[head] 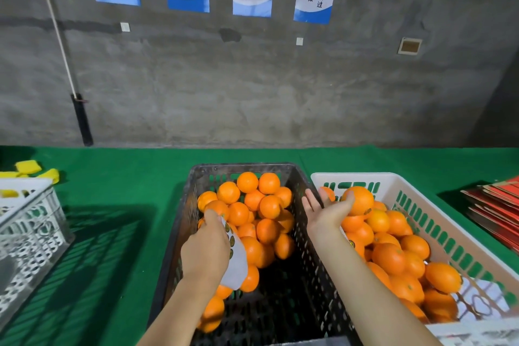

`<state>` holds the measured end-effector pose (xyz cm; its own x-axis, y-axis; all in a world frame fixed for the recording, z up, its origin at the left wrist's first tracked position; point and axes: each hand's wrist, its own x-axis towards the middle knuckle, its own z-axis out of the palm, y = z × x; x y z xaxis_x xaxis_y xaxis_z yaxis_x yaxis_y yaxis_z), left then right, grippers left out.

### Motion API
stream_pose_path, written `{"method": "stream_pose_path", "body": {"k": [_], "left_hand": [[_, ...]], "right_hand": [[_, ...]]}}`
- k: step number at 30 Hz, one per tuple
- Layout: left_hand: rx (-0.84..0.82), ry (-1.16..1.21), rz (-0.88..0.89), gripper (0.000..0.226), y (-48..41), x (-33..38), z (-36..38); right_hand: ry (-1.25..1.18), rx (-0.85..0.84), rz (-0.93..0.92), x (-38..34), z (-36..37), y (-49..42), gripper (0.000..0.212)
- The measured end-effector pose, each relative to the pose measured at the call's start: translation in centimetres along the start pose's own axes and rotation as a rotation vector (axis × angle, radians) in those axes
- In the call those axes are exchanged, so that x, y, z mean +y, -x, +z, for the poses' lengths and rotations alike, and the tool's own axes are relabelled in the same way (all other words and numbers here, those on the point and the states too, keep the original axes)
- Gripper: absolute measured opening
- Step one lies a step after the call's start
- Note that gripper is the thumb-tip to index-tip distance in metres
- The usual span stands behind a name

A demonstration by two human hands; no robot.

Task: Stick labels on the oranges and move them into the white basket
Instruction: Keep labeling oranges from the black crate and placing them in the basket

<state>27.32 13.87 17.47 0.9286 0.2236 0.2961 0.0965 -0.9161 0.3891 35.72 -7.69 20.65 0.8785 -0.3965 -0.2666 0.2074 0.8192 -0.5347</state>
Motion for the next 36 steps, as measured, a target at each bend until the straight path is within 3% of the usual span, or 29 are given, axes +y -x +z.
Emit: {"method": "stream_pose_path", "body": {"k": [2, 4, 7, 10, 17, 24, 28, 31, 36], "left_hand": [[-0.008, 0.081, -0.048, 0.013, -0.1, 0.2, 0.1], [-0.032, 0.246, -0.179, 0.013, -0.5, 0.2, 0.0], [-0.096, 0.479, -0.344, 0.022, -1.0, 0.1, -0.1], [-0.108, 0.574, -0.364, 0.024, -1.2, -0.2, 0.0], [-0.123, 0.669, -0.333, 0.023, -1.4, 0.0, 0.1], [-0.176, 0.766, -0.366, 0.017, -1.7, 0.3, 0.2], [-0.193, 0.861, -0.355, 0.037, -1.3, 0.3, -0.1], [-0.201, 0.831, -0.353, 0.025, -1.0, 0.3, -0.5], [-0.192, 0.826, -0.331, 0.031, -1.0, 0.5, -0.7]], "right_hand": [[0.217, -0.077, -0.001, 0.7, 0.3, 0.6, 0.050], [0.626, -0.215, -0.091, 1.9, 0.4, 1.4, 0.031], [1.191, -0.667, -0.361, 4.2, -0.4, 2.8, 0.013], [1.527, -1.013, -0.507, 6.2, -1.1, 3.7, 0.021], [1.535, -1.098, -0.583, 7.1, -1.7, 4.4, 0.034], [1.504, -1.079, -0.561, 6.8, -1.5, 4.6, 0.026], [1.479, -1.074, -0.522, 6.8, -1.4, 4.8, 0.025], [1.472, -1.075, -0.528, 6.8, -1.4, 5.0, 0.021], [1.511, -1.029, -0.595, 7.1, -1.5, 4.9, 0.021]]}}
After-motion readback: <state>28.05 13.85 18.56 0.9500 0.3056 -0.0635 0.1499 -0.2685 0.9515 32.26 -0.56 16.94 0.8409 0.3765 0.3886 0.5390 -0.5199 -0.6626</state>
